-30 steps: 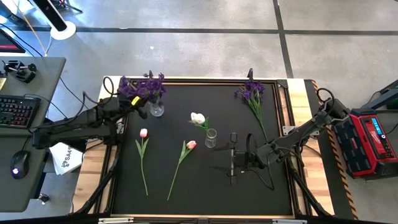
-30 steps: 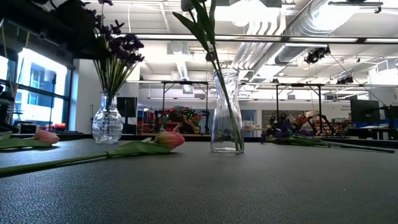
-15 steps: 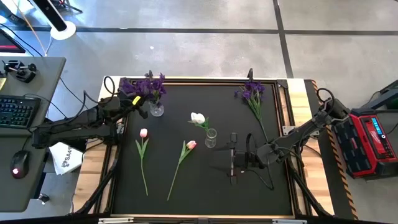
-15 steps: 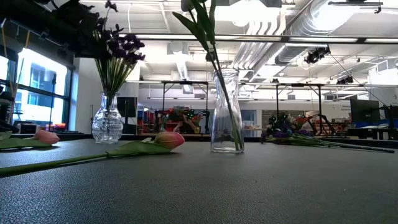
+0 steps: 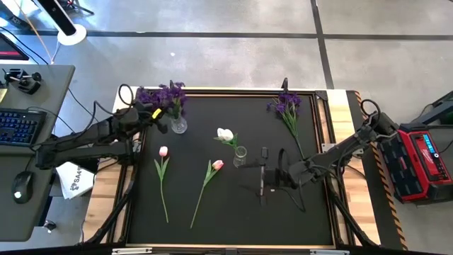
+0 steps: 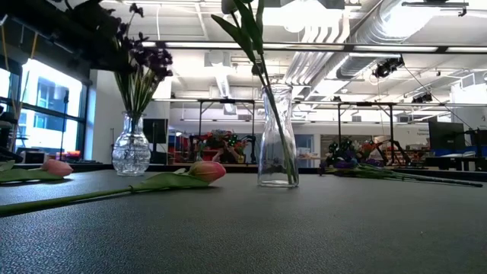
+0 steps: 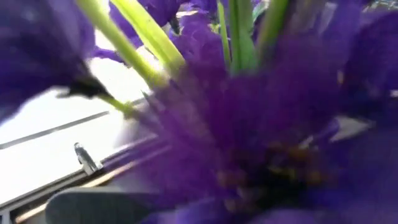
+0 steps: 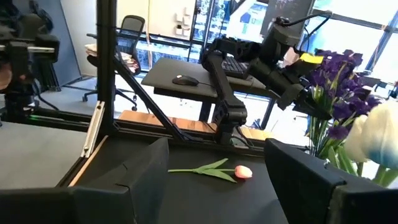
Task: Sort flowers into vase by color
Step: Put the bottom violet flower into the left transparent flower vase
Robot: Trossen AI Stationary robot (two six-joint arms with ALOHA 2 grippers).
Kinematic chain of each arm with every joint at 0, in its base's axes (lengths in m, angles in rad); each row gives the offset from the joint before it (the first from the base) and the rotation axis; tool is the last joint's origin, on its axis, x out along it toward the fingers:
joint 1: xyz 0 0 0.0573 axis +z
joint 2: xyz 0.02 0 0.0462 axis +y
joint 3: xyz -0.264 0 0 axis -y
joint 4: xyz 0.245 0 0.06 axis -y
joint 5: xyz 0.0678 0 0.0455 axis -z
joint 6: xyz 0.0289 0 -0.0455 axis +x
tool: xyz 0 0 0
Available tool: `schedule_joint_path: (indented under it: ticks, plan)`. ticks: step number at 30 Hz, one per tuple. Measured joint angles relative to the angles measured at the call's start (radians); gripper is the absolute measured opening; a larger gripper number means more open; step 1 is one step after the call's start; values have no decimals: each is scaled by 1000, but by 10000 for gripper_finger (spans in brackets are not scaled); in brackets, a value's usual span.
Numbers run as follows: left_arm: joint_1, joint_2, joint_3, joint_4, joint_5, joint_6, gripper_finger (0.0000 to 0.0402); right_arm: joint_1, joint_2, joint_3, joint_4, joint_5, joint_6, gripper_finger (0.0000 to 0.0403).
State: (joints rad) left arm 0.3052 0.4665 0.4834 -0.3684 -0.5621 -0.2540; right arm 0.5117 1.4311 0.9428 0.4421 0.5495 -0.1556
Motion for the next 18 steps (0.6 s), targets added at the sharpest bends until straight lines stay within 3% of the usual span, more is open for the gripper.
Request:
schedule_joint_path:
  ticks: [9,18]
  plan:
    - [10,72,4,26,30,-6,21,-3,0,0,-14,-5,0,248]
    - [10,63,20,-100,43,-6,110,-3,0,0,-17,-6,0,248]
